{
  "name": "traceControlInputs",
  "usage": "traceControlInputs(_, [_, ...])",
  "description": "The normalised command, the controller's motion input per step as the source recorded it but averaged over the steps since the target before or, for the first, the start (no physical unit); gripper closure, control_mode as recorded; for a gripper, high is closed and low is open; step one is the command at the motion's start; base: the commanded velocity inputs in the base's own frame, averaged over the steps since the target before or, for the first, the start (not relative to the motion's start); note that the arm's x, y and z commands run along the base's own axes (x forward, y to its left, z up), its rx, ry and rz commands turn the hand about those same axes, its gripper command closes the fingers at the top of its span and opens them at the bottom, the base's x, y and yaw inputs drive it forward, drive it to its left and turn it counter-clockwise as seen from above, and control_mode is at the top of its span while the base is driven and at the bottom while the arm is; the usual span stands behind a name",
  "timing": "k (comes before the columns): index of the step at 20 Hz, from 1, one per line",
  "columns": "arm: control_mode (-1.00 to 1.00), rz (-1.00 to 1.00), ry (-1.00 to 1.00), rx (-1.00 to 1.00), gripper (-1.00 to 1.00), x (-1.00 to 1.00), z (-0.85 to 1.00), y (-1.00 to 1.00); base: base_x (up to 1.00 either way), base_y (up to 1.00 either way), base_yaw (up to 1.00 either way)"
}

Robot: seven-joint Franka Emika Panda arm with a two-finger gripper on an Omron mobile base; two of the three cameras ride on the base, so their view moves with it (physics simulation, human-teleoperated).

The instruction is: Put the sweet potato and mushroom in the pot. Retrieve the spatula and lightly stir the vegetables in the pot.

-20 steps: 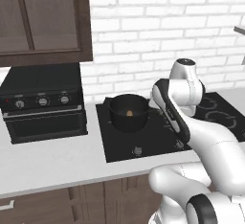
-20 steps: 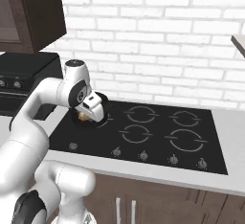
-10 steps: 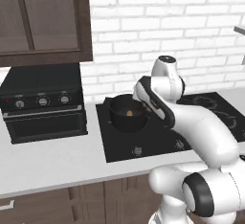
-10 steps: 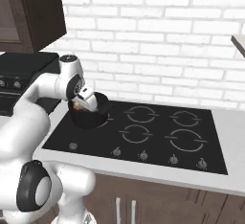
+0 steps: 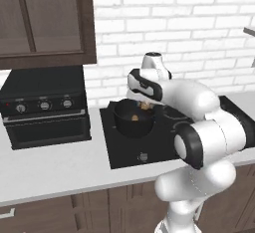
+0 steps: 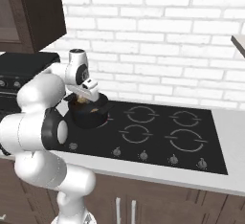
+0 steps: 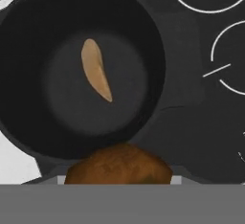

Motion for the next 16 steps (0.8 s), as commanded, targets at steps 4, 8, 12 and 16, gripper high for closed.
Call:
traceControlInputs(4, [-1.00,0.00,0.05,-0.08,1.00,0.55,-0.54,0.16,0.00,0.00,0.00])
traceControlInputs(8, [-1.00,0.00,0.05,-0.09,1.00,0.38,-0.57,0.13,0.00,0.00,0.00])
traceControlInputs(12, [-1.00,0.00,0.06,-0.02,1.00,0.27,-0.44,0.09,0.00,0.00,0.00])
traceControlInputs(16, [-1.00,0.00,0.07,0.00,1.00,0.22,-0.42,0.00,0.00,0.00,0.00])
